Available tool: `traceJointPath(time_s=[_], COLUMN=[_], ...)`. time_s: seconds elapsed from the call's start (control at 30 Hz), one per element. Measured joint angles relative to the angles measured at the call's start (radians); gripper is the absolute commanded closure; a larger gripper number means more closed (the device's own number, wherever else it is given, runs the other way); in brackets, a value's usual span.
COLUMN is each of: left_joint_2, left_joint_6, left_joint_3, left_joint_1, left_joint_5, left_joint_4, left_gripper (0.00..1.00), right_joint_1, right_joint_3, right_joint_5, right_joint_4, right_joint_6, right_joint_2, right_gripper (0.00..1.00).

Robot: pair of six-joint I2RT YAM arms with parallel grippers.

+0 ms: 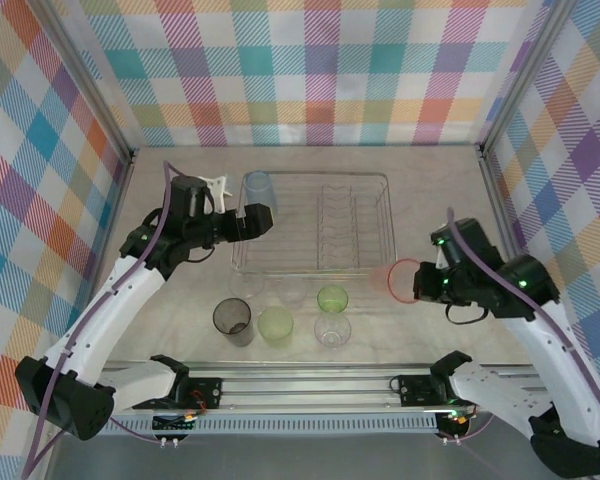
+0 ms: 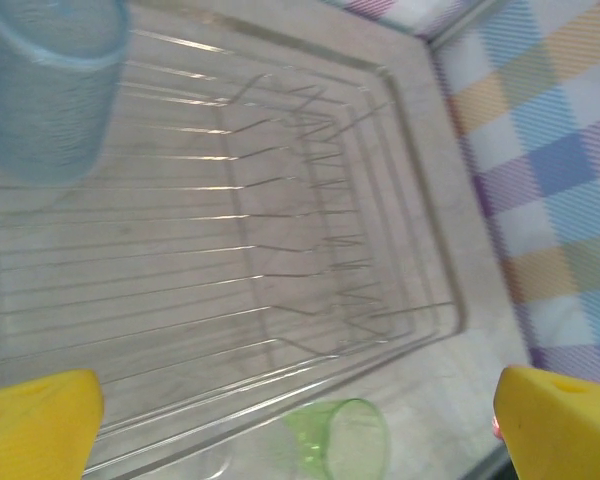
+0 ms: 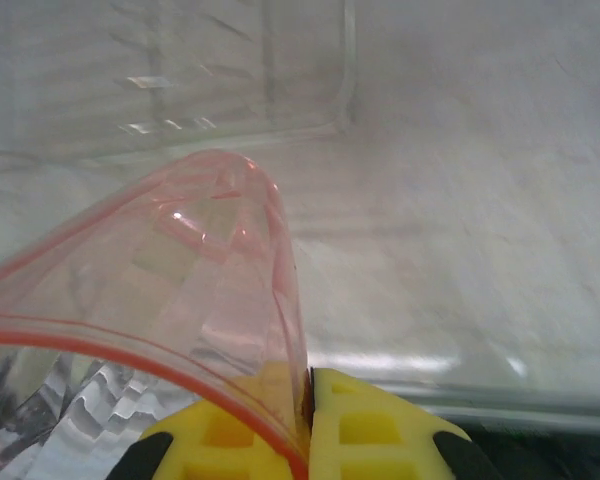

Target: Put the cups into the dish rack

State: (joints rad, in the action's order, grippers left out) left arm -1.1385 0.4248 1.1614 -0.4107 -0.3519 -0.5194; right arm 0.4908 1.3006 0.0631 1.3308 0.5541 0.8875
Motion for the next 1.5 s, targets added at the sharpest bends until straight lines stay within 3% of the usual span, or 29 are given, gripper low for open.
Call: traceJointPath(time_s=[0.17, 0.3, 0.43, 0.63, 0.83, 1.13, 1.4, 1.5], left_joint_2=[0.000, -0.009, -0.037, -0.046, -0.046, -0.045, -0.052, -0.052], left_joint_6=[0.050, 0.066, 0.081, 0.110, 0.118, 0.117, 0.106, 0.104], left_joint_3=[0.000, 0.000, 0.000, -0.007, -0.013, -0.013, -0.003, -0.003], left_joint_1=[-0.018, -0.058, -0.078, -0.097, -0.116, -0.132, -0.138, -0.138], left_joint_5=[-0.147, -0.225, -0.286, -0.359, -0.403, -0.447, -0.463, -0.464], left_joint_4=[0.119, 0.175, 0.225, 0.347, 0.451, 0.477, 0.463, 0.462], left_gripper=[0.00, 0.00, 0.00, 0.00, 0.00, 0.01, 0.12, 0.21], right_joint_1=[-0.156, -0.231, -0.249, -0.249, -0.249, -0.220, -0.201, -0.201], right_joint_3=[0.028, -0.025, -0.078, -0.091, -0.108, -0.114, -0.118, -0.128], right_joint_5=[-0.293, -0.602, -0.821, -1.016, -1.124, -1.167, -1.187, -1.191], right_joint_4=[-0.219, -0.534, -0.795, -1.005, -1.131, -1.152, -1.143, -1.142], right_joint_6=[-0.047, 0.003, 0.103, 0.203, 0.260, 0.253, 0.229, 0.219], right_joint_2=[0.053, 0.158, 0.266, 0.305, 0.305, 0.331, 0.369, 0.370], right_gripper=[1.00, 1.00, 1.00, 1.00, 1.00, 1.00, 1.00, 1.00])
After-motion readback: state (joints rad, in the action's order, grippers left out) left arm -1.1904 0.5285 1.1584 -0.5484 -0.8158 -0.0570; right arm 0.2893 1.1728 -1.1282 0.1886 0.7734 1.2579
